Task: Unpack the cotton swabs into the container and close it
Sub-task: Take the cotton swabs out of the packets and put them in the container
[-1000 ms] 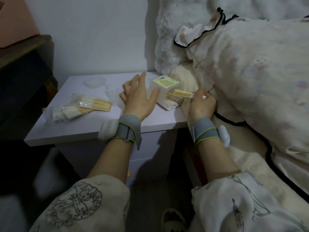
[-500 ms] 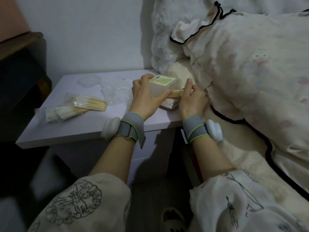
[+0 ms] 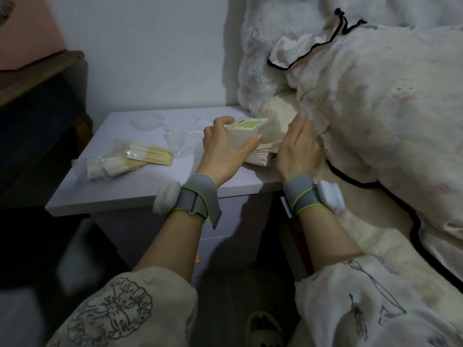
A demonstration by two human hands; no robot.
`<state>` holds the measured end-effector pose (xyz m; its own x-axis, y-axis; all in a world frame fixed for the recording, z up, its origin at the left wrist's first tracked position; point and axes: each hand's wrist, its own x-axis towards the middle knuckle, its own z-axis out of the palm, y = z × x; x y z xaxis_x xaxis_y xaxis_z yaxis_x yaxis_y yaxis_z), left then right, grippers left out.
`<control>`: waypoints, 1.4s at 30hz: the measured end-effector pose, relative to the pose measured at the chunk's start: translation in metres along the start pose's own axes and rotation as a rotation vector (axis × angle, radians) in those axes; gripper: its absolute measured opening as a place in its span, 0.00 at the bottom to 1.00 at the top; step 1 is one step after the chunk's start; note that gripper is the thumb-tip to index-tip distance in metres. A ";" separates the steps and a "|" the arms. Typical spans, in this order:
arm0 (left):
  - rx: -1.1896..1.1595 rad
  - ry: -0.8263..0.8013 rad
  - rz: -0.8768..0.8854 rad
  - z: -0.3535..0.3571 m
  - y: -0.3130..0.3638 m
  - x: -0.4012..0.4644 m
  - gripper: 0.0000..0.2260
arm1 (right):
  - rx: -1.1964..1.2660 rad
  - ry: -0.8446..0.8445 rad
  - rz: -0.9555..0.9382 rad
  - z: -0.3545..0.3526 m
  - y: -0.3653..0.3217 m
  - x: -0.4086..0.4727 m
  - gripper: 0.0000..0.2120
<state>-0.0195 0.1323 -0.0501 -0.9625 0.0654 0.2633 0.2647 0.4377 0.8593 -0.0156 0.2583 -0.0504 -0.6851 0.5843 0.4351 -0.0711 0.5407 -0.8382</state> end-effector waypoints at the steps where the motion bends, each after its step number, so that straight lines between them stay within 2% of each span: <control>1: -0.010 -0.007 0.006 0.000 0.000 -0.001 0.28 | 0.047 0.016 -0.007 0.002 0.001 0.001 0.19; 3: -0.035 -0.020 0.027 0.000 0.002 -0.002 0.28 | 0.087 0.012 -0.049 0.007 0.005 0.001 0.20; 7: -0.057 -0.028 0.069 -0.001 0.005 -0.005 0.26 | -0.003 -0.173 -0.032 0.010 0.008 0.003 0.18; 10: -0.058 -0.026 0.076 -0.002 0.003 -0.004 0.27 | 0.052 -0.256 0.033 0.006 0.006 0.005 0.21; 14: -0.015 -0.035 0.082 0.001 -0.002 -0.003 0.28 | 0.200 -0.140 0.139 0.001 0.003 0.009 0.19; 19: 0.046 -0.042 0.105 0.008 -0.007 -0.001 0.27 | 0.164 -0.117 0.140 0.002 0.005 0.011 0.14; 22: 0.065 -0.017 0.142 0.009 -0.010 0.000 0.26 | 0.121 -0.100 0.055 0.003 0.004 0.010 0.13; 26: 0.094 -0.019 0.132 0.001 -0.012 0.000 0.27 | 0.088 -0.059 -0.148 0.004 -0.003 0.004 0.13; 30: 0.183 0.118 0.206 -0.021 -0.015 -0.005 0.15 | 0.109 -0.056 -0.311 0.008 -0.019 -0.007 0.15; 33: 0.313 0.229 0.144 -0.045 -0.024 -0.009 0.14 | 0.101 -0.063 -0.429 0.017 -0.034 -0.019 0.13; 35: 0.365 0.323 0.051 -0.065 -0.033 -0.012 0.15 | 0.117 -0.117 -0.513 0.026 -0.044 -0.030 0.13; 37: 0.445 0.370 -0.059 -0.085 -0.043 -0.015 0.18 | 0.114 -0.245 -0.548 0.038 -0.050 -0.042 0.15; 39: 0.584 0.326 -0.151 -0.099 -0.053 -0.020 0.22 | 0.044 -0.408 -0.566 0.052 -0.053 -0.054 0.17; 42: 0.785 0.210 -0.174 -0.107 -0.068 -0.026 0.27 | -0.118 -0.649 -0.600 0.070 -0.052 -0.069 0.18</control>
<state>-0.0065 0.0050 -0.0689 -0.9341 -0.1956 0.2986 -0.0796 0.9296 0.3598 -0.0157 0.1478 -0.0598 -0.8349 -0.2555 0.4875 -0.4990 0.7252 -0.4745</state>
